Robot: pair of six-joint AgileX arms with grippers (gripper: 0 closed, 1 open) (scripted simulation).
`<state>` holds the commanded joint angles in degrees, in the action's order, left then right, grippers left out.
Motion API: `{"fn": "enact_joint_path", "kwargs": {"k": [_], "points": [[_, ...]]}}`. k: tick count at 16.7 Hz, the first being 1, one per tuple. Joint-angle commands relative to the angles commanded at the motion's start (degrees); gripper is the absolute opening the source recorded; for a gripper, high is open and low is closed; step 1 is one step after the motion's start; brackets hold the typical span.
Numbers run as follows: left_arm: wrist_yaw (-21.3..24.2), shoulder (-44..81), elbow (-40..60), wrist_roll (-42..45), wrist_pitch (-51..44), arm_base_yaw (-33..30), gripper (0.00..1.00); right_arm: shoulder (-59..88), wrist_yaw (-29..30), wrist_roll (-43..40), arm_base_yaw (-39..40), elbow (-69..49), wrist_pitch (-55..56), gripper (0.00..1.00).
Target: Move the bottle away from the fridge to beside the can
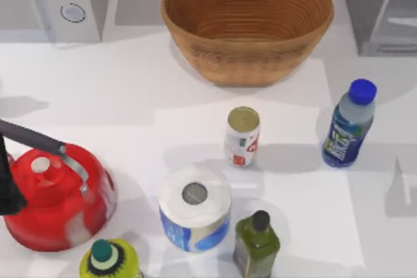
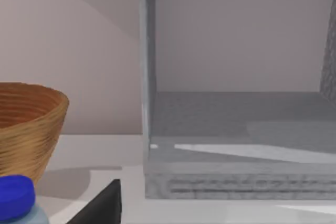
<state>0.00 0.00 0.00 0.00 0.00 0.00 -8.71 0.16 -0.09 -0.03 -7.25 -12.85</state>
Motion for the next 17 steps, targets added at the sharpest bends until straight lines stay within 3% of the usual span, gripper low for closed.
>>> {"fn": "enact_joint_path", "kwargs": {"k": [11, 17], "points": [[0.0, 0.0, 0.0, 0.0, 0.0, 0.0, 1.0, -28.47, -0.31, -0.27, -0.04, -23.2, -55.35, 1.0], [0.0, 0.0, 0.0, 0.0, 0.0, 0.0, 1.0, -37.3, -0.28, -0.53, -0.19, -30.47, -71.15, 1.0]]}}
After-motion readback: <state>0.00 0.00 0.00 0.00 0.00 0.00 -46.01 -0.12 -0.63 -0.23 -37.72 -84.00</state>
